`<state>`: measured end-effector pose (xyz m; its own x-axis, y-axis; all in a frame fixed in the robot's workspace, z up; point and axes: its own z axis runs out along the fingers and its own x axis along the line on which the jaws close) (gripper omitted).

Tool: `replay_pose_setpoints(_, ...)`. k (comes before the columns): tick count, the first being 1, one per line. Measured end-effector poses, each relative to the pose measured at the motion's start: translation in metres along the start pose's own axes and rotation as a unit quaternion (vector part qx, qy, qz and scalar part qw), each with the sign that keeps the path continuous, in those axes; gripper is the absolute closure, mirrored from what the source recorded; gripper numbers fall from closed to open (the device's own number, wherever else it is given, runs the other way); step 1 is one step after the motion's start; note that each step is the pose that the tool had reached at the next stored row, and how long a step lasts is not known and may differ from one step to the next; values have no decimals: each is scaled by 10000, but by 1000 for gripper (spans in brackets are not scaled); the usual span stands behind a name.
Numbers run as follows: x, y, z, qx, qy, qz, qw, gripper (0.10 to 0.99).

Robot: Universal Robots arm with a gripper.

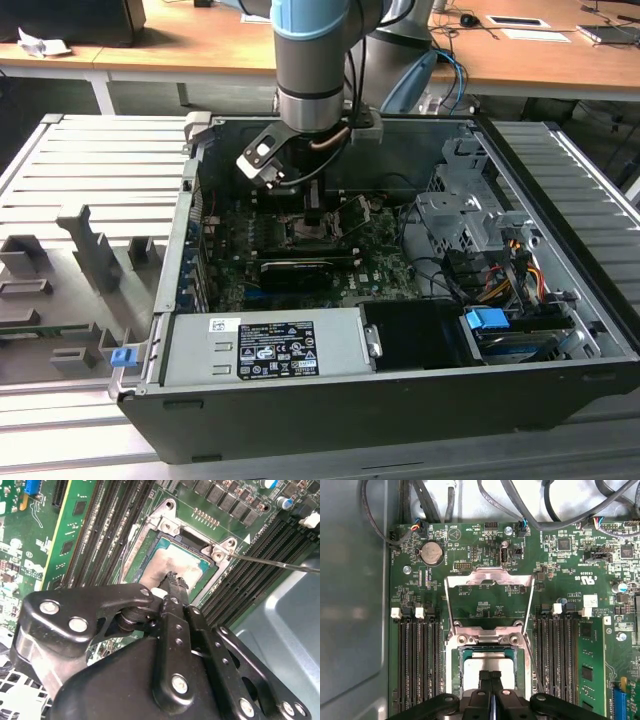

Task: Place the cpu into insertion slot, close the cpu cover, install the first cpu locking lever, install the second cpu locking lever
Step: 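Close the cpu cover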

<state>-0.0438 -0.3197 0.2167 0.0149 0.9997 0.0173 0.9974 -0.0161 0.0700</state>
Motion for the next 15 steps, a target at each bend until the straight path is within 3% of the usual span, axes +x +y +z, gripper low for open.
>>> replay_pose_setpoints(1, -1, 19, 3, 26, 10, 1, 10000, 980)
replay_pose_setpoints(6, -4, 32, 0, 30, 26, 3, 10000, 980)
replay_pose_setpoints(15, -3, 37, -70, 29, 26, 3, 10000, 980)
